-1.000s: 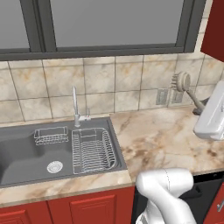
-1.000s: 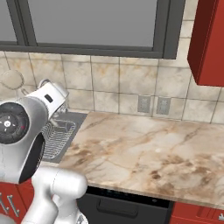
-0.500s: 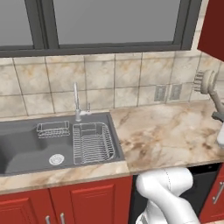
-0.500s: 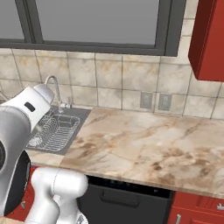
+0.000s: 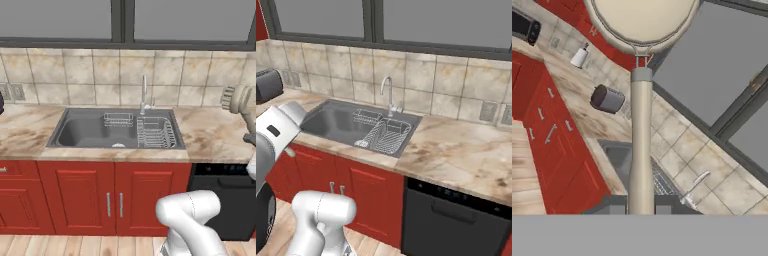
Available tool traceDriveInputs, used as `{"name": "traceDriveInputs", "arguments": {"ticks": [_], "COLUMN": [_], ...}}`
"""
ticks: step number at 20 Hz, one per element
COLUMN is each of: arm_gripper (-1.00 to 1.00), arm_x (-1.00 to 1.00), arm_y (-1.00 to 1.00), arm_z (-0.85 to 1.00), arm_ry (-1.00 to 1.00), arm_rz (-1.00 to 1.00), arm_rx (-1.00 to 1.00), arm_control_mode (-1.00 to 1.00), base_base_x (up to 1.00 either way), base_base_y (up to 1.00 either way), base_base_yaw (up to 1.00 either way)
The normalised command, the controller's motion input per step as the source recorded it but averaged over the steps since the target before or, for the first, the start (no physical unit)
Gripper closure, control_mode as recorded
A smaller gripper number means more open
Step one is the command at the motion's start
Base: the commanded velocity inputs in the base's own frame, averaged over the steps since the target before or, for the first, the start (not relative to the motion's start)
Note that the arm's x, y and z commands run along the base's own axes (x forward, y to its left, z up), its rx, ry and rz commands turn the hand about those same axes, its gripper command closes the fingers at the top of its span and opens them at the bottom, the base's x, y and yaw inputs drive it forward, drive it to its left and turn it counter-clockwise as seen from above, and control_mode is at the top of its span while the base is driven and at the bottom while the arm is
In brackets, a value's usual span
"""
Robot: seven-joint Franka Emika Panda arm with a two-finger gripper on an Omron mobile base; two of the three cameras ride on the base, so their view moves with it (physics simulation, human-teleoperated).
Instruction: Grab the spray bottle from the cabinet, then place it next to the cutting board for sanitizing. Then grab the dish brush from the countertop next to the sink and place it next to the cutting board.
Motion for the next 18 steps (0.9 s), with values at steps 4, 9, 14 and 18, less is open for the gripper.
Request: {"name": "traceDriveInputs", "arguments": {"ticks": [4, 9, 14, 18], "arm_gripper": [1.00, 1.00, 1.00, 1.00], "arm_x": [0.00, 0.00, 0.00, 0.00], "arm_y": [0.00, 0.00, 0.00, 0.00], "arm_z": [0.00, 0.00, 0.00, 0.00], "arm_ry": [0.00, 0.00, 0.00, 0.00], "arm_rz": [0.00, 0.00, 0.00, 0.00], "arm_rx": [0.00, 0.00, 0.00, 0.00], "arm_control_mode": [1.00, 1.00, 1.00, 1.00], "base_base_x": [0.00, 0.00, 0.00, 0.00], "base_base_y": [0.64, 0.61, 0.58, 0.49], "base_base_yaw": [0.76, 0.81, 0.81, 0.84]}}
